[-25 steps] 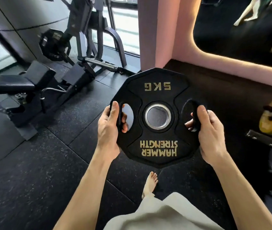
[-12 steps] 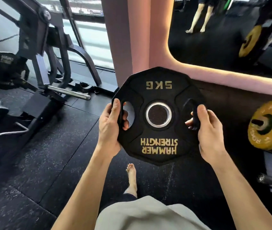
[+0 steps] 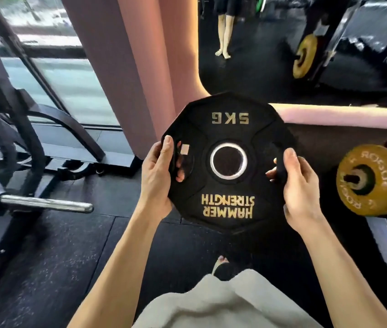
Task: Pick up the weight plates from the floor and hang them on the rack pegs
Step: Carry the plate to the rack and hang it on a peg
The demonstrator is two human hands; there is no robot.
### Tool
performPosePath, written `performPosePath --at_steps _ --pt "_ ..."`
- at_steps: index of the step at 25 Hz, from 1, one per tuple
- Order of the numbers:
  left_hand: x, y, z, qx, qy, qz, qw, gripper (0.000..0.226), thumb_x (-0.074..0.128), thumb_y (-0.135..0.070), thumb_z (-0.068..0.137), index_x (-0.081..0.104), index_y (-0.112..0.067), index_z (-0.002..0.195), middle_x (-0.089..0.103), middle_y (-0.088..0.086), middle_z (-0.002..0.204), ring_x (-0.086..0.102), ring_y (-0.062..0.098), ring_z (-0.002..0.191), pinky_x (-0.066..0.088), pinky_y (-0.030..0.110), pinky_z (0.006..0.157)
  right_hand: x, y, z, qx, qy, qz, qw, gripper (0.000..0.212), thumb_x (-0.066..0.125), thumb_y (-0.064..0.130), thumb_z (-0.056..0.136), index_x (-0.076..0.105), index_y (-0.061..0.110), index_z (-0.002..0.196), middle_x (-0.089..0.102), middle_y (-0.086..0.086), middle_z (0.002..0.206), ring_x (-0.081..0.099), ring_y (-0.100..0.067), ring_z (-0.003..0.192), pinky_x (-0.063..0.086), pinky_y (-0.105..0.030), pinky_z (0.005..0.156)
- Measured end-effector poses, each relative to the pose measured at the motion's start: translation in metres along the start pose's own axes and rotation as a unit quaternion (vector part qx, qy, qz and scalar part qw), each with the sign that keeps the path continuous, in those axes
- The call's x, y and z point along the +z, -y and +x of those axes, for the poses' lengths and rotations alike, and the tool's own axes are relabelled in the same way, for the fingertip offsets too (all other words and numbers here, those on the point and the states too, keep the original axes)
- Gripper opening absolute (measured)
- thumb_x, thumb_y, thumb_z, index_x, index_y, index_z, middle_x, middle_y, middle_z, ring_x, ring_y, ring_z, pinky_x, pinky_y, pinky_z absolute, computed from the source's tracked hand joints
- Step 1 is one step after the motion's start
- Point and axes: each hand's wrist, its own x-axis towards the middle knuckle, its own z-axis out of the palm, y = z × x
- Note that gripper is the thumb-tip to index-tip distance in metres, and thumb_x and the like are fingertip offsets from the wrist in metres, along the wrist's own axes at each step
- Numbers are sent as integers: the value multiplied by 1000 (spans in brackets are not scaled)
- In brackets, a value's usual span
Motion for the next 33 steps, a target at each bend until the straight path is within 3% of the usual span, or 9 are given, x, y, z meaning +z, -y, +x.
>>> performPosePath --at_steps 12,16,20,22,26,29,31,32,33 --pt "107 1 283 -26 107 17 994 34 54 -38 98 60 -6 108 46 3 63 39 12 44 36 20 42 58 17 251 -19 -84 47 995 28 54 49 94 69 27 83 73 2 90 69 -19 89 55 -50 90" --pt "163 8 360 -45 147 51 987 31 56 -41 96 64 -11 100 52 -1 64 44 10 46 38 20 44 49 32 316 -35 -137 48 989 28 56 52 89 68 26 87 73 2 96 68 -19 98 53 -45 93" --pt "229 25 425 -77 229 72 968 29 55 -43 96 66 -16 93 57 -4 66 50 8 49 40 22 48 29 41 369 -47 -216 47 974 38 59 63 79 69 27 88 72 -4 104 68 -23 103 53 -49 95" --pt "265 34 455 -103 258 82 957 35 53 -45 96 66 -14 105 61 -7 69 56 6 53 45 19 49 21 44 394 -58 -262 52 962 41 59 65 78 69 27 89 70 -9 108 66 -26 105 52 -49 96" --pt "343 50 521 -166 378 83 907 44 54 -49 93 62 -10 109 60 -6 66 56 7 53 45 17 48 6 51 447 -77 -373 60 923 30 55 54 90 69 28 92 73 3 101 68 -16 100 53 -36 86" --pt "398 57 559 -231 472 57 849 50 64 -55 80 57 -12 104 56 -3 68 53 9 54 47 19 51 -1 64 474 -79 -452 79 885 27 51 48 94 68 28 93 73 5 88 69 -11 83 51 -31 76" --pt "439 66 576 -258 532 59 804 42 62 -52 87 59 -15 106 51 -11 70 46 9 52 54 23 58 -7 70 488 -83 -502 92 856 25 52 48 93 67 28 90 71 3 83 67 -11 76 52 -31 72" --pt "458 70 578 -273 554 61 784 39 56 -48 93 61 -14 113 67 6 73 64 3 66 59 26 65 -11 71 492 -90 -528 100 839 25 54 48 92 68 28 88 71 2 85 67 -12 78 53 -32 74" --pt "476 74 578 -283 569 64 769 40 51 -43 98 60 -12 121 54 10 108 58 0 89 60 27 67 -16 73 495 -96 -549 103 824 25 55 49 90 68 28 88 71 1 88 68 -14 82 53 -35 78"
